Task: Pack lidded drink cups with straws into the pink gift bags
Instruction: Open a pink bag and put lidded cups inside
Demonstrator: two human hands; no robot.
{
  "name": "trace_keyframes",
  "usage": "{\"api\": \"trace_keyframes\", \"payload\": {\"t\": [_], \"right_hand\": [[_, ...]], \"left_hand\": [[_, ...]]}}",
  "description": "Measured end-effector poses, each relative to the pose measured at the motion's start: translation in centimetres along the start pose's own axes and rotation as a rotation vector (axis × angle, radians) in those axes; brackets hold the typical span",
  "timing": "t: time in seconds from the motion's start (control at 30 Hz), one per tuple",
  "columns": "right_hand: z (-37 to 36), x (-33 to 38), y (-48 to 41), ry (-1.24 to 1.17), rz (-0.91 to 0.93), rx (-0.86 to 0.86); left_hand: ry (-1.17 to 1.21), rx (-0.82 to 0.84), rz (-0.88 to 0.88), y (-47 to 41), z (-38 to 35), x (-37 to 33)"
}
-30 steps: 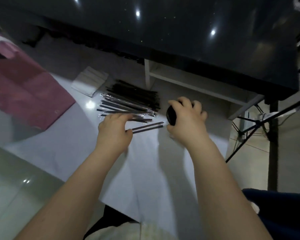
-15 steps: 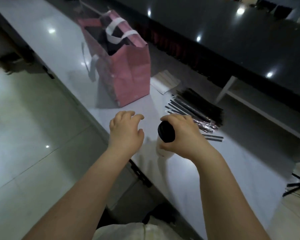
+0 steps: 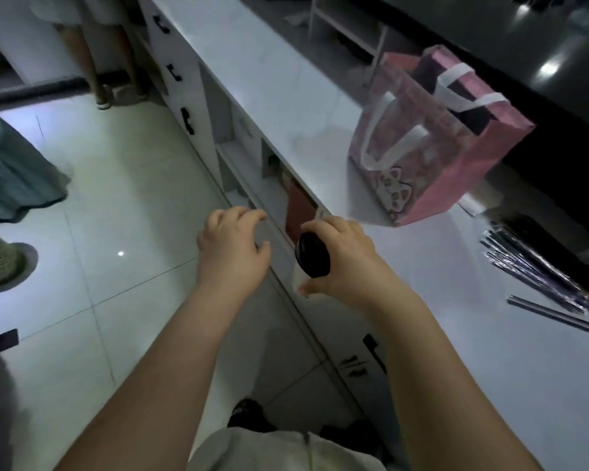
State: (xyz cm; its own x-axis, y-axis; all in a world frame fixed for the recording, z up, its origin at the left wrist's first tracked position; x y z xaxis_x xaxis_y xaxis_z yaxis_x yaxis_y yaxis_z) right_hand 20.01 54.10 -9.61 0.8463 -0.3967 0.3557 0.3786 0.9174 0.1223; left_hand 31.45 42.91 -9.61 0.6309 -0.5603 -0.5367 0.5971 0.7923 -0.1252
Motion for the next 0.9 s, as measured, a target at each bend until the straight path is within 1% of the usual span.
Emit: {"api": "trace_keyframes", "payload": {"t": [0.13,0.37,0.47,0.53,0.63,0.8,0.9], "right_hand": [[-3.2,4.8,-2.9,0.086,0.037,0.063],[-2.7,6.4,-6.3,0.073,0.015,-0.025],[-3.8,7.1,-7.3,-0.035,0.03,0.077],[-4.6,7.5,-8.0,-0.041,0.05,0.133],[-4.9,7.1,-9.5,0.024,0.065,0.159],[-1.9,2.9,-12.8,0.064,0.021,0.076],[0.8,1.8,-15.0,0.052,0.049,0.045]], "left_hand": [[0.024,0.019,0.034,-1.1,1.6,4.8],[0.031,0.084,0.047,-2.2,1.8,9.1],[0.027,0.096,0.085,-3.1,1.3,10.3],[0.03,0.118,0.098,-3.6,0.3,10.3],[0.039,0.137,0.095,-4.5,-1.2,9.4],[0.007,0.127,0.076,-8.4,-2.3,7.5],[-0.034,0.126,0.054,-12.3,-2.2,5.2]]}}
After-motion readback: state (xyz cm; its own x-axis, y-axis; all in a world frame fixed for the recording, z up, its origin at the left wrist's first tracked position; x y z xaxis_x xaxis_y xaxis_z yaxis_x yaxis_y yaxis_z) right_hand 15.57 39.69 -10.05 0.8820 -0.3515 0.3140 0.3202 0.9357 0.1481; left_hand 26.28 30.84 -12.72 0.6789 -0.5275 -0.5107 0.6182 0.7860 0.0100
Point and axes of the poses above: each hand's wrist, its own y-axis away from the middle knuckle, its own z-axis out of the back of the hand, x = y × z, the point moved 10 cm from there along -y, towards the middle knuckle, and after that the axes turned 3 degrees about y, right-handed, at the moved point
